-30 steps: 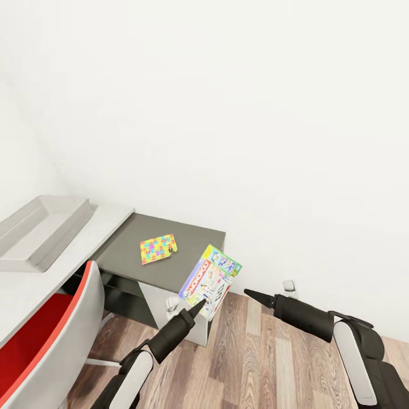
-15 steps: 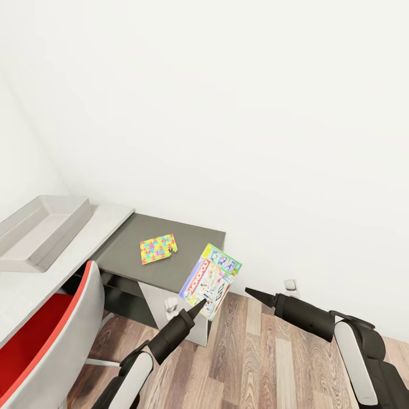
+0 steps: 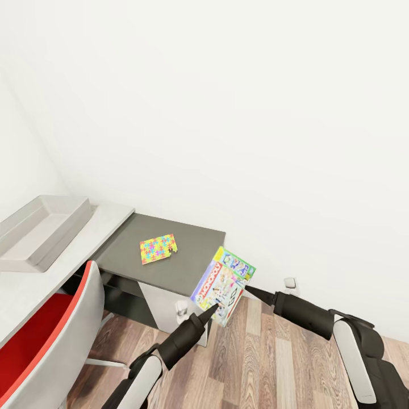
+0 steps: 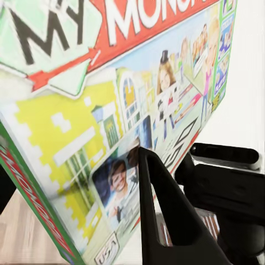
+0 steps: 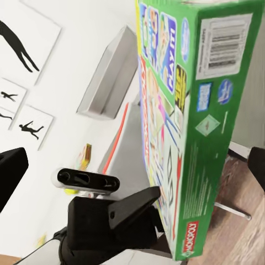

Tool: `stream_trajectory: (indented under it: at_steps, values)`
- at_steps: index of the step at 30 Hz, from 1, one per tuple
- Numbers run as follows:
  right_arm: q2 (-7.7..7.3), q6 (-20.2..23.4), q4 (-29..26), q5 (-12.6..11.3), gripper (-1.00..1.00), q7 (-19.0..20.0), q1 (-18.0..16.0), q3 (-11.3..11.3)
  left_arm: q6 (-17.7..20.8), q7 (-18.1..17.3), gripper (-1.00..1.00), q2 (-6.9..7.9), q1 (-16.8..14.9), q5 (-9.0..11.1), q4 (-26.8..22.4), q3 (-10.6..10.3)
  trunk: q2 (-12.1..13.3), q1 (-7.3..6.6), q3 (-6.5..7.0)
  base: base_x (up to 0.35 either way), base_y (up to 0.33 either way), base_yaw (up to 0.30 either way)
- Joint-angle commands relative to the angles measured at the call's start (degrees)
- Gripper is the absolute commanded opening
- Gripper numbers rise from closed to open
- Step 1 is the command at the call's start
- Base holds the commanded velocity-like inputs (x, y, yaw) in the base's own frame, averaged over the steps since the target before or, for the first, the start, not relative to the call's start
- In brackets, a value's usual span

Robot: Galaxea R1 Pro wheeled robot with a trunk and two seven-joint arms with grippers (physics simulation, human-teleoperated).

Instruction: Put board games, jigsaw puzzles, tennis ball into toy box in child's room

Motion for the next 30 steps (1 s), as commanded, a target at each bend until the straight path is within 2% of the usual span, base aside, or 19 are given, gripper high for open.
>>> stream_trajectory:
  at_steps: [1,14,23,30]
  values:
    - [0.0,-0.5,0.0,0.1,1.0,0.2,-0.1,0.0,0.6,0.0,-1.0,-0.03,0.0,0.8,0.0,-0.3,-0.1,0.03,-0.1,0.0,0.0,0.0]
    - [-0.08,-3.9,0.0,0.1,1.0,0.2,-0.2,0.3,0.8,-0.1,-1.0,-0.96,-0.1,2.0,-0.5,-3.2,-0.1,0.03,-0.1,0.0,0.0,0.0]
    - [-0.14,-4.2,0.0,0.1,1.0,0.3,-0.3,0.2,0.8,-0.2,-1.0,-1.04,-0.1,2.4,-0.5,-3.6,-0.1,0.03,-0.1,0.0,0.0,0.0]
    - [-0.13,-4.2,-0.1,0.1,1.0,0.3,-0.2,0.1,0.8,-0.3,-1.0,-0.5,-0.1,7.1,-0.6,-3.7,-0.1,0.03,-0.1,0.0,0.0,0.0]
